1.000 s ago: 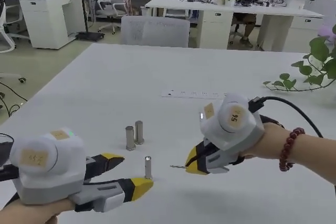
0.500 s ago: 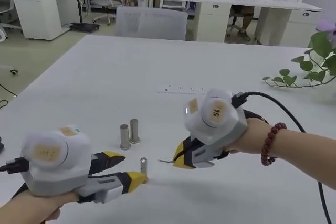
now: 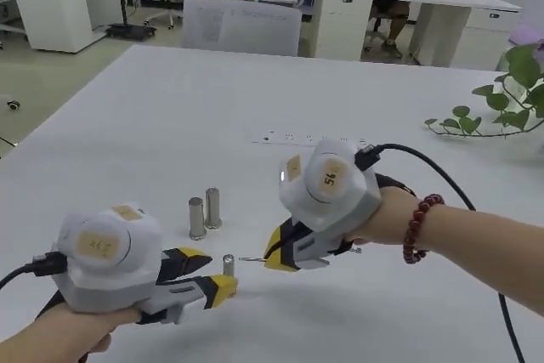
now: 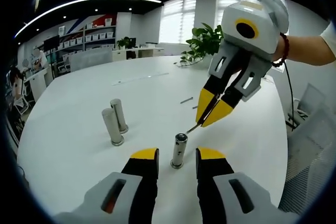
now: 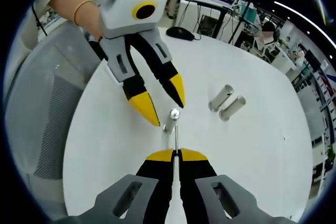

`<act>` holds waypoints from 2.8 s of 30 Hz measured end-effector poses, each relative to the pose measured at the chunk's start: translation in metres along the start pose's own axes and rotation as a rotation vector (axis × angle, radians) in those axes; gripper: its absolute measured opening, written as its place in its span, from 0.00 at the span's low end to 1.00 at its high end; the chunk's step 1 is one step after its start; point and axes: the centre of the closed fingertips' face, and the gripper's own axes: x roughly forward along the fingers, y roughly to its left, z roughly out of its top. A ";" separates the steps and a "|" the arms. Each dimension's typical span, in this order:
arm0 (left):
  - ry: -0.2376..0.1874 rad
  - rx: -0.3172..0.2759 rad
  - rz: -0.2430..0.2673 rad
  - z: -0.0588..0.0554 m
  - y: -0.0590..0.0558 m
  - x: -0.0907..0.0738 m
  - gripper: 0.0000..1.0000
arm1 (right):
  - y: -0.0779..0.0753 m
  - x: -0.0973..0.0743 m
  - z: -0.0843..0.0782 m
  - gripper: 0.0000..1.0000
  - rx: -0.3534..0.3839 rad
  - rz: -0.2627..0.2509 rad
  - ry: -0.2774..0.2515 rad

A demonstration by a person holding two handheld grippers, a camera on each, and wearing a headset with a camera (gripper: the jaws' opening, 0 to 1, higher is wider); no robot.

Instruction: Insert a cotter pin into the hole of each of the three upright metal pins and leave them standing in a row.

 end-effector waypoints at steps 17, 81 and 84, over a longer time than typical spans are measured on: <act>0.028 0.011 -0.006 -0.007 -0.001 0.009 0.08 | 0.002 0.006 0.006 0.04 -0.023 0.029 -0.001; 0.015 -0.051 0.080 -0.014 -0.005 0.011 0.07 | 0.005 0.016 0.029 0.05 0.082 0.031 -0.028; 0.016 -0.049 0.082 -0.014 -0.005 0.011 0.07 | 0.006 0.016 0.029 0.05 0.108 0.035 -0.035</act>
